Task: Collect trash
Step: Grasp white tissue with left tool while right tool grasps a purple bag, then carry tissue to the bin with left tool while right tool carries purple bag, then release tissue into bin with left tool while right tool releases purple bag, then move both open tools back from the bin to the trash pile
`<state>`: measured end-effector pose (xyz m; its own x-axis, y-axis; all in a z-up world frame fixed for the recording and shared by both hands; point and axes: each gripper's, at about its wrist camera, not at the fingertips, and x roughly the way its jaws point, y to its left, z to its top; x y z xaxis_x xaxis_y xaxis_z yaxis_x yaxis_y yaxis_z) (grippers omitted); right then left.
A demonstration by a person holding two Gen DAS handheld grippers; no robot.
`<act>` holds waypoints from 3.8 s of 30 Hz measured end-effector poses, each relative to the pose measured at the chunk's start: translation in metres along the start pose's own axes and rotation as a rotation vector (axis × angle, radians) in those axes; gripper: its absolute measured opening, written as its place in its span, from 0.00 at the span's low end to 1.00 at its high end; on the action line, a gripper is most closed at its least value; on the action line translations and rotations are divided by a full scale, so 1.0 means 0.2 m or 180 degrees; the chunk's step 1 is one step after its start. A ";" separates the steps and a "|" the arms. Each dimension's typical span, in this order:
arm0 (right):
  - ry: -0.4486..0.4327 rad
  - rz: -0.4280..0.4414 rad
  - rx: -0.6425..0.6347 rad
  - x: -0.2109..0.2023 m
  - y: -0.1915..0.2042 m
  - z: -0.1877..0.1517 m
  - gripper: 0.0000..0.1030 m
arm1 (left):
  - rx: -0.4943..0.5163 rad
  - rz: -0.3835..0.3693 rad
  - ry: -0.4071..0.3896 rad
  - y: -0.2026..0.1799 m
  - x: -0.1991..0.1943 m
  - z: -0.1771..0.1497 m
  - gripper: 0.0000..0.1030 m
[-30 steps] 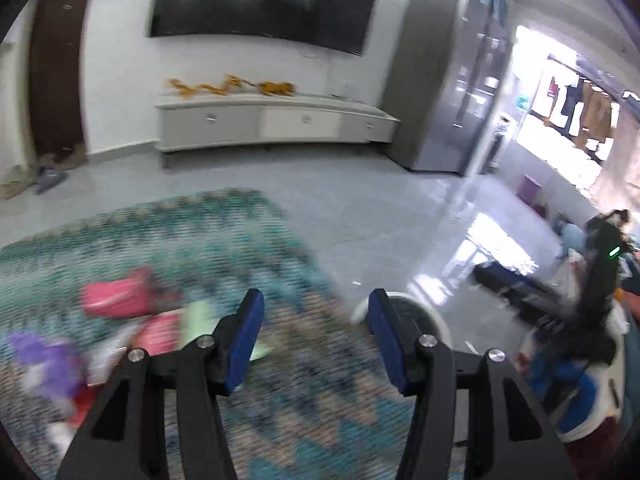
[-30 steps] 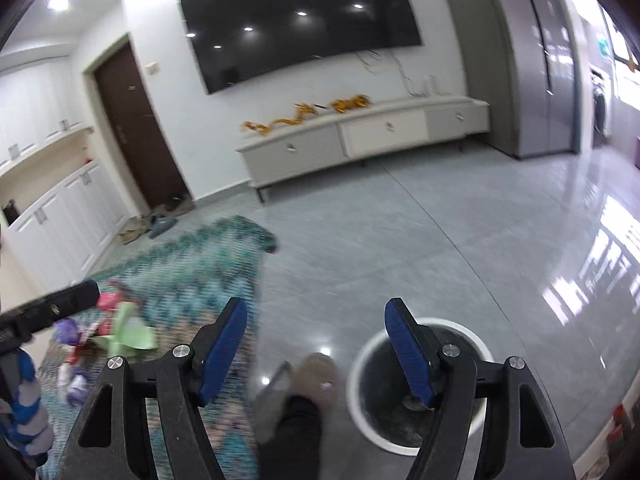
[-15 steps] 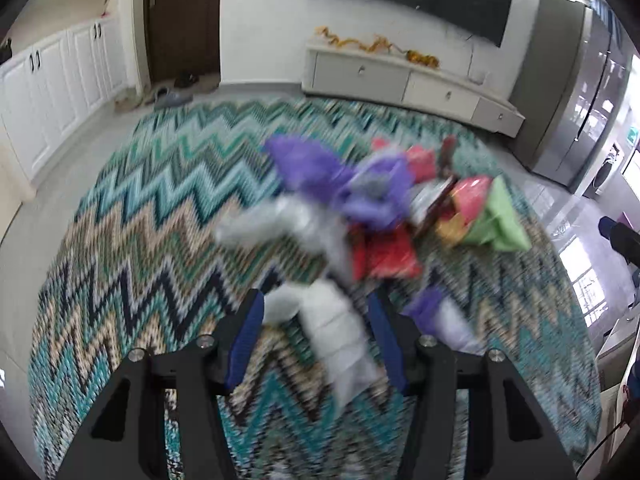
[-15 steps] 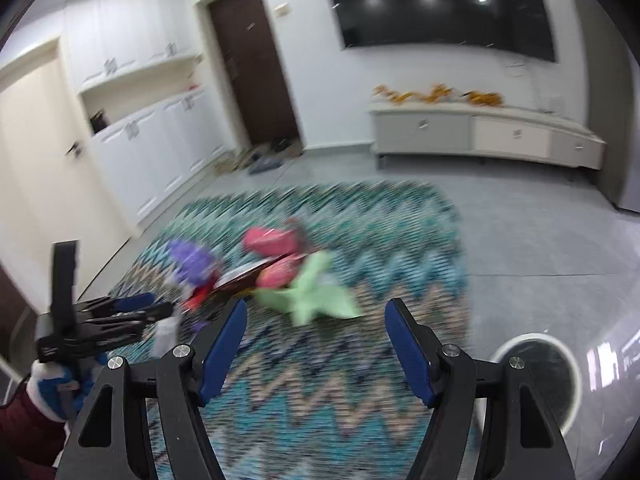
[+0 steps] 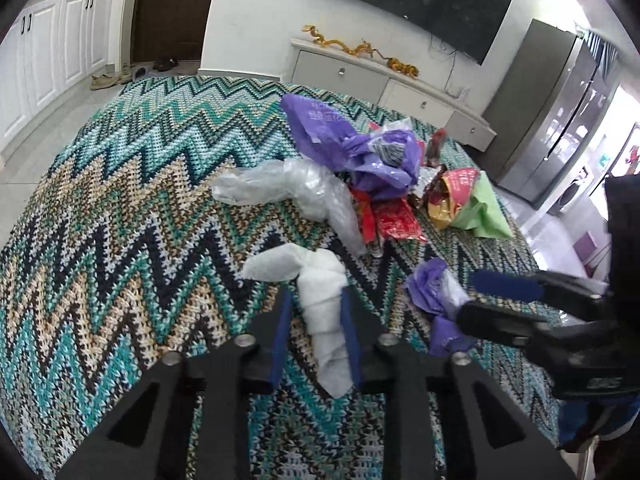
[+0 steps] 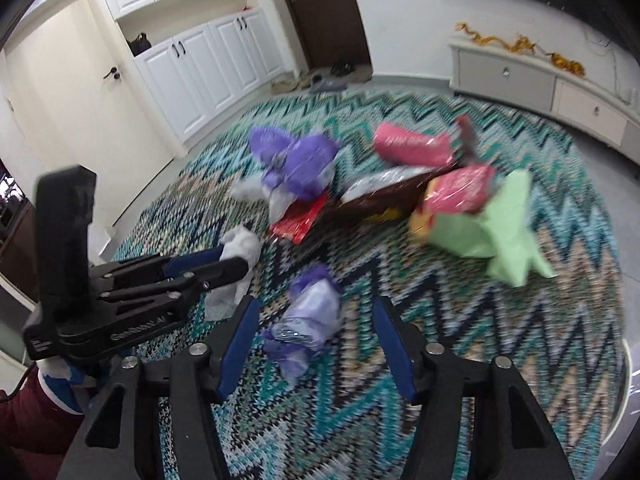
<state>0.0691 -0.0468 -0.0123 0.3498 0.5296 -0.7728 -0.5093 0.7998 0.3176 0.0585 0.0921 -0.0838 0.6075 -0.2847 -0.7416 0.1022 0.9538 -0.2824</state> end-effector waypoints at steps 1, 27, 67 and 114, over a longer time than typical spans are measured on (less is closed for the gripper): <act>0.0026 0.0023 0.0013 0.01 0.00 0.00 0.45 | -0.0011 -0.0015 -0.0006 0.01 -0.02 -0.02 0.16; -0.0950 -0.0157 0.0401 -0.66 -0.43 -0.18 0.37 | 0.0714 -0.0146 -0.0387 -0.68 -0.30 0.14 0.13; -0.0802 -0.1475 0.2398 -0.79 -2.01 -0.89 0.52 | 0.1771 -0.0680 0.0580 -2.20 0.94 0.12 0.55; -0.2165 -0.1642 0.1097 -1.43 -0.84 -0.18 1.00 | 0.0697 0.0269 -0.0931 -0.77 -0.23 0.42 0.60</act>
<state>0.0258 -0.3421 0.1349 0.9111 0.0484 -0.4092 0.0627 0.9652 0.2538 0.0803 -0.0338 0.0455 0.8171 -0.1950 -0.5425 0.1890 0.9797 -0.0675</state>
